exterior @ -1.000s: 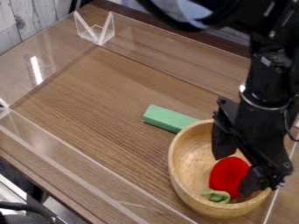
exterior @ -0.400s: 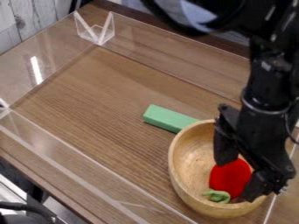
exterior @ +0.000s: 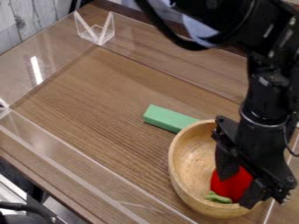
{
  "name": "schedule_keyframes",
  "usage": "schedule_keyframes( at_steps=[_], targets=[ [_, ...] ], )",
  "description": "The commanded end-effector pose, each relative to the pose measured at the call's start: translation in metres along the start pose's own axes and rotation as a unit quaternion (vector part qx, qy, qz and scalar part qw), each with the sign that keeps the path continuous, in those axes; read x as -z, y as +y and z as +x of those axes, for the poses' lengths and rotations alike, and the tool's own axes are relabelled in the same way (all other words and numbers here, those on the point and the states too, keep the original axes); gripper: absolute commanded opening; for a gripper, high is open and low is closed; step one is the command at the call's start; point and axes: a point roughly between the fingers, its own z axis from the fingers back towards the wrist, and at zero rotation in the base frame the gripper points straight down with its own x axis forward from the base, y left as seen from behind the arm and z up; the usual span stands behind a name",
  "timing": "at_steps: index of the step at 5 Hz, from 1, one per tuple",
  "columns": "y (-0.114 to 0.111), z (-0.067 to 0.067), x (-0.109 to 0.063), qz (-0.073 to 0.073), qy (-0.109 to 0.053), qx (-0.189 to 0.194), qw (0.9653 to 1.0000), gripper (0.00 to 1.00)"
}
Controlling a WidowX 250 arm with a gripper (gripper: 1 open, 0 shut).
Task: Move the red fruit to the left
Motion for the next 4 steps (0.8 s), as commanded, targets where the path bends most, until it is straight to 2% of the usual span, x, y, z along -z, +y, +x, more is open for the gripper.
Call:
schedule_keyframes(
  at_steps=[1,2,3,4],
  targets=[
    [0.004,0.009,-0.026,0.018,-0.05,-0.008,0.9986,0.0],
    [0.016,0.006,-0.053,0.043,-0.088,-0.031,0.9947,0.0],
    [0.033,-0.001,-0.086,0.062,-0.124,-0.063,0.9884,0.0],
    [0.031,-0.004,-0.074,0.057,-0.115,-0.059,0.99,1.0]
  ],
)
